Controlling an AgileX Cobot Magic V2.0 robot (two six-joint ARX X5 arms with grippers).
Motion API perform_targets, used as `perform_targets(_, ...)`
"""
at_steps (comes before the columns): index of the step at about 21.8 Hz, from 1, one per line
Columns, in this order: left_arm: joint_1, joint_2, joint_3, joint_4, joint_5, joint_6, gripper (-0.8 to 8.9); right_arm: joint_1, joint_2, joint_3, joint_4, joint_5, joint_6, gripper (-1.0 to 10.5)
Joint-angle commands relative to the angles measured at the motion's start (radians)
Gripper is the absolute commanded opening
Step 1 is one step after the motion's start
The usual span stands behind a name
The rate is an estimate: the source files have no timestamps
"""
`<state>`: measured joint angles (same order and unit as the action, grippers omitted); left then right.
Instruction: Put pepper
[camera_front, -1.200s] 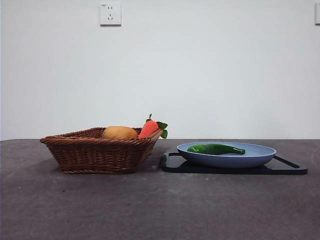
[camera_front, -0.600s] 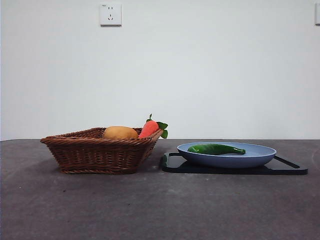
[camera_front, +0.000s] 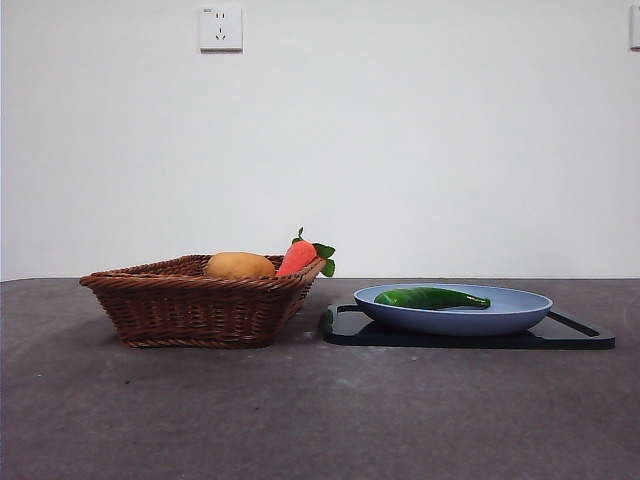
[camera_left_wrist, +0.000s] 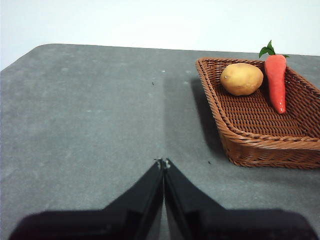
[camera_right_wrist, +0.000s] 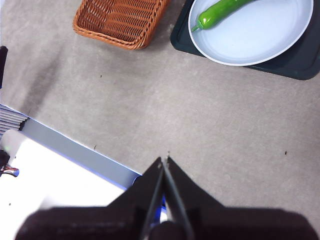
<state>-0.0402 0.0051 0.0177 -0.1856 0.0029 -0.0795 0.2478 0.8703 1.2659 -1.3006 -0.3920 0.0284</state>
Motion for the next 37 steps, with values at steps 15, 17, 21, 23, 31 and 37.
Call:
perform_targets(15,0.003,-0.003,-0.01,0.006,0.0,-0.006,0.08,-0.14,-0.24,-0.198,0.51,0.029,-0.062,0.1)
perform_targets(17,0.003,-0.003,-0.01,0.006,0.001,-0.006,0.08,-0.183,-0.354,-0.365,0.69,0.061,-0.055,0.1)
perform_targets(21,0.003,-0.003,-0.01,0.006,0.001,-0.006,0.08,-0.208,-0.558,-0.689,0.965,0.143,-0.051,0.1)
perform_targets(23,0.003,-0.003,-0.01,0.006,0.0,-0.006,0.08,-0.208,-0.621,-0.787,1.03,0.17,-0.043,0.1)
perform_targets(31,0.003,-0.003,-0.01,0.006,0.001,-0.006,0.08,-0.206,-0.801,-1.049,1.115,0.219,0.01,0.1)
perform_targets(37,0.003,-0.003,-0.01,0.006,0.001,-0.006,0.08,-0.205,-0.868,-1.189,1.121,0.219,0.053,0.1)
